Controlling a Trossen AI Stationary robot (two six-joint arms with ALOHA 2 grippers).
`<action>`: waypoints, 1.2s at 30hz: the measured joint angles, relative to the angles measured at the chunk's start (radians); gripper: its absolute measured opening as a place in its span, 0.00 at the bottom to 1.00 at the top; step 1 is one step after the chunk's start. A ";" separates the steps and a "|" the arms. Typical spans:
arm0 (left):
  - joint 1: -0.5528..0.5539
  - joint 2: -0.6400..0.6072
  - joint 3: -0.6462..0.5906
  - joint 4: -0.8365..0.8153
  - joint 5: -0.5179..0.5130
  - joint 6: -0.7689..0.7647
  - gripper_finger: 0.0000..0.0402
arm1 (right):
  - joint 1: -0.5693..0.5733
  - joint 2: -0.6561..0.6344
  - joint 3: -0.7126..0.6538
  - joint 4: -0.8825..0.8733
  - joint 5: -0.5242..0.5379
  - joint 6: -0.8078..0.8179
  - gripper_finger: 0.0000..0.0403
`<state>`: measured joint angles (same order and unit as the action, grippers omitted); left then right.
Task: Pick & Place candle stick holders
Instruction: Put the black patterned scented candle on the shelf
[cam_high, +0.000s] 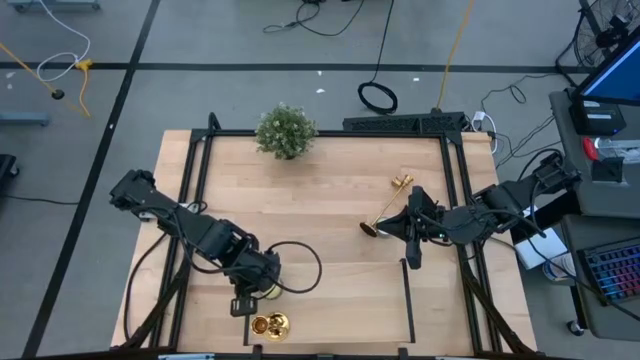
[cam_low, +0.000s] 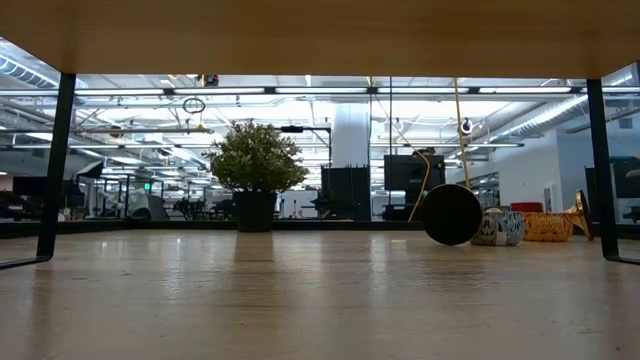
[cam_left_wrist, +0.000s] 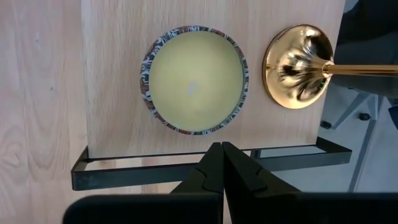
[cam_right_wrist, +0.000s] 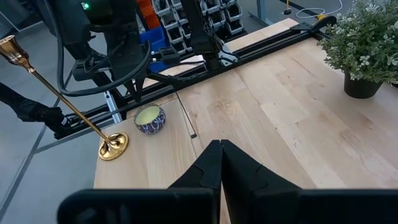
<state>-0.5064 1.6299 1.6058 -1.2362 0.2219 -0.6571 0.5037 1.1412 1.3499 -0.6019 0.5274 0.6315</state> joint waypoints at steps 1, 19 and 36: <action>0.000 0.000 0.000 0.000 0.001 0.000 0.00 | 0.000 0.000 0.000 0.000 0.000 0.000 0.00; 0.000 0.061 0.000 -0.002 0.035 0.034 0.00 | 0.000 0.000 0.000 0.000 0.000 0.003 0.00; 0.023 0.061 0.000 -0.050 0.014 0.076 0.00 | 0.000 0.000 0.000 0.006 0.000 0.003 0.00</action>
<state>-0.4836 1.6909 1.6058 -1.2861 0.2356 -0.5812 0.5037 1.1412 1.3499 -0.5956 0.5270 0.6350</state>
